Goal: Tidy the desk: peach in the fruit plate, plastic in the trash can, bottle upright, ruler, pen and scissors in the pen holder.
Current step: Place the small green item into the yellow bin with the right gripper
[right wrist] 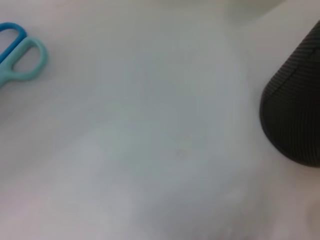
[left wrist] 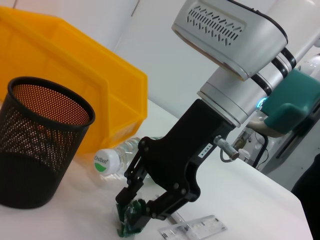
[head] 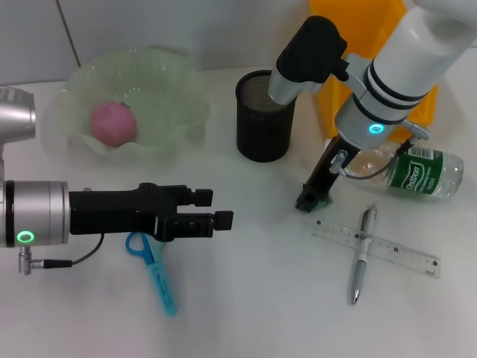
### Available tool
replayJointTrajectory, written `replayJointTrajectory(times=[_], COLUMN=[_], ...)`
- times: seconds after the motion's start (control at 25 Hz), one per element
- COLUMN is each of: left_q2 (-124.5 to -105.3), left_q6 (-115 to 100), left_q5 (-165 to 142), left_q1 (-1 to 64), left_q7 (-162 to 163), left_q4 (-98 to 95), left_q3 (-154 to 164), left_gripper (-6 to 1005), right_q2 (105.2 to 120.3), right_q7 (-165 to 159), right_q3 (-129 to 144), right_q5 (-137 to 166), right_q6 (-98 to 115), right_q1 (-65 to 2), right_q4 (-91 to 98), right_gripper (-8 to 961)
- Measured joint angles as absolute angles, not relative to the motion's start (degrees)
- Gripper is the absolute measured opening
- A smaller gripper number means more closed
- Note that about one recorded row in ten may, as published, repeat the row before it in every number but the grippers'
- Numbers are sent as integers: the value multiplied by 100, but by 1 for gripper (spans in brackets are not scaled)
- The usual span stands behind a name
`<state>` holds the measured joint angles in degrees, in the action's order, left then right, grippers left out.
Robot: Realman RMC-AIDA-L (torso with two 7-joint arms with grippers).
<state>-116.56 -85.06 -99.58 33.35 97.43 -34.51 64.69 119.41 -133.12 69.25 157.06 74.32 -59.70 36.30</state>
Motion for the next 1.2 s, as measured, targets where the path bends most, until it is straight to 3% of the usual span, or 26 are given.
replayJointTrajectory(times=[0.44,0.68,0.92,1.2], left_q2=[-11617,-11605,-11602,-11600], left_q6=[-8491,-8489,-8502,-8529], left_q5=[-9958,-9957,-9957,-9958], left_q1=[3375,3383,3381,3343], left_q7=[9772,9794,9775,9772], left_q4=[-3463,-3472,-3471,-3473], left_q3=[6469,6469,6469,6470], left_gripper=[728,728,727,727], right_q2=[11908,11905,11831,11728], right_q7=[-13334,-13423,-13417,-13399], right_q3=[6832,6526,5548,4775], right_q5=[15314,15078,14622,14604], right_q6=[7923,8458,8970,8638], right_q1=[-5724,-5273,-4713,-4538], right_q4=[4469,5556,6834,7139], right_gripper=[345,258,205,165])
